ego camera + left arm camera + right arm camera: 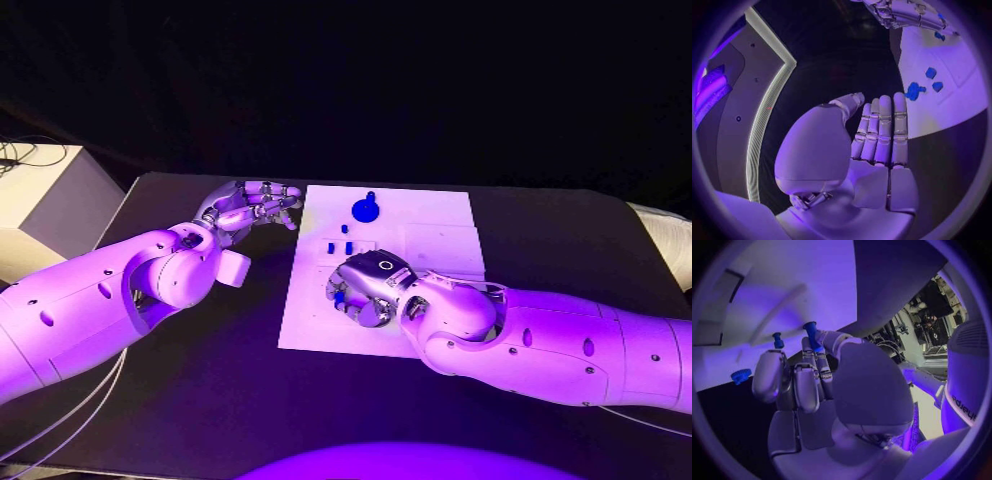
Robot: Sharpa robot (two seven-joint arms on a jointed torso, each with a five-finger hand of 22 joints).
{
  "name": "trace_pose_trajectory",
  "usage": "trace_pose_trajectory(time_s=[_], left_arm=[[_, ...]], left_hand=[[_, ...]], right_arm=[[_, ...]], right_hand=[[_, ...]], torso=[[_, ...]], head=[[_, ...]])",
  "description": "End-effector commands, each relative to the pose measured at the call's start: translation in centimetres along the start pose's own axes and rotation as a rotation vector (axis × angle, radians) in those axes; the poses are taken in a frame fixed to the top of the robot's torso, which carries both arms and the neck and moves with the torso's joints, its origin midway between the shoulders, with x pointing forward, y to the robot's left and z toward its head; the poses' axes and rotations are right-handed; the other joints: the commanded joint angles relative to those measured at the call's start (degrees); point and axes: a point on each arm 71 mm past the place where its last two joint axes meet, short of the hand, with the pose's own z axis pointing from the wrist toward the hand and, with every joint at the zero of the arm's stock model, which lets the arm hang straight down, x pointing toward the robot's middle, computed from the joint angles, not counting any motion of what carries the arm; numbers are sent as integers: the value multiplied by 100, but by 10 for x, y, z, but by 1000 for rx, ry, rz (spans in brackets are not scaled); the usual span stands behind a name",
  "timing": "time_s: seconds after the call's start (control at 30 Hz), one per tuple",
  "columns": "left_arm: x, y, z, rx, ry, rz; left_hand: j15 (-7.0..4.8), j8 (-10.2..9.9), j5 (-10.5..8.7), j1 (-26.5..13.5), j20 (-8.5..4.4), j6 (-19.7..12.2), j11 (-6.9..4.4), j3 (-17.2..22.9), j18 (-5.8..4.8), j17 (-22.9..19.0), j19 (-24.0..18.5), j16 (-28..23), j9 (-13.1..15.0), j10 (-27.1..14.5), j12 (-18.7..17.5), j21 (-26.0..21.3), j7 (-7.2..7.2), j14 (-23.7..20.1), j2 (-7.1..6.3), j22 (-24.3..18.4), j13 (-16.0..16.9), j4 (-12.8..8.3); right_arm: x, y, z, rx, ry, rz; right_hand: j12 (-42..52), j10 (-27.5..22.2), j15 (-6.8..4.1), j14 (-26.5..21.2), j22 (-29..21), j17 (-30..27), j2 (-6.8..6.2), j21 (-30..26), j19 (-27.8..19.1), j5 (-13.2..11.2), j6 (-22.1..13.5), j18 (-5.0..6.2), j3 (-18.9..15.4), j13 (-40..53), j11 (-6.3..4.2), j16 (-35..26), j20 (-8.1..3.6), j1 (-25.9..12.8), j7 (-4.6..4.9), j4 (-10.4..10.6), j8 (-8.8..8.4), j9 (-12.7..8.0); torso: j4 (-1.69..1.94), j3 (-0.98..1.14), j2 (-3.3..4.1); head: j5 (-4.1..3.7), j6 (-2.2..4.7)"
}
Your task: Assemble the parts on the task board
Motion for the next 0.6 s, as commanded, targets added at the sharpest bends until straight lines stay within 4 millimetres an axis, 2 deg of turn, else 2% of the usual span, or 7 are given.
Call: trace_pose_trajectory(time_s=[0.03,0.1,0.17,0.3,0.6], left_arm=[[2,-1,0,6,10,-8],[2,-1,0,6,10,-8],[2,-1,0,6,10,-8],[2,-1,0,5,10,-8],[2,-1,0,4,10,-7]], left_hand=[[4,-12,34,7,6,-20,-10,6,65,-7,42,-19,-7,-49,-9,-38,13,34,40,5,-6,23],[4,-12,34,7,6,-20,-10,6,65,-7,42,-19,-7,-49,-9,-38,13,34,40,5,-6,23],[4,-12,34,7,6,-20,-10,6,65,-7,42,-19,-7,-49,-9,-38,13,34,40,5,-6,23],[4,-12,34,7,6,-20,-10,6,65,-7,42,-19,-7,-49,-9,-38,13,34,40,5,-6,23],[3,-11,36,13,6,-18,-12,11,66,-7,43,-23,-8,-49,-5,-41,12,36,50,6,-8,27]], right_arm=[[9,1,-1,-1,39,-12],[9,2,-1,-3,41,-11],[10,2,-1,-5,43,-8],[10,3,-2,-7,44,-5],[10,1,-4,3,31,1]], right_hand=[[-60,186,45,185,378,-7,-27,-29,84,-12,-68,-78,-8,-13,-246,-14,11,-117,4,-21,-43,5],[-101,147,59,185,369,-5,-90,-58,76,8,-121,-73,-18,-18,-232,-11,25,-203,7,-12,-76,0],[-136,116,63,189,359,11,-148,-91,67,135,-150,-66,-66,-19,-231,1,35,-302,-12,6,-89,7],[-209,10,74,195,337,33,-240,-152,54,154,-249,-56,-193,-26,-219,20,49,-424,-25,19,-130,9],[-235,-396,113,146,163,-130,-228,-565,-35,183,-452,7,-666,-64,-171,-49,86,-481,-34,-32,-208,5]], torso=[[-8,0,-2],[-8,-2,-4],[-8,-3,-5],[-11,-3,-9],[-8,-2,-4]], head=[[4,-7],[2,-9],[-1,-11],[-14,-11],[-20,-1]])
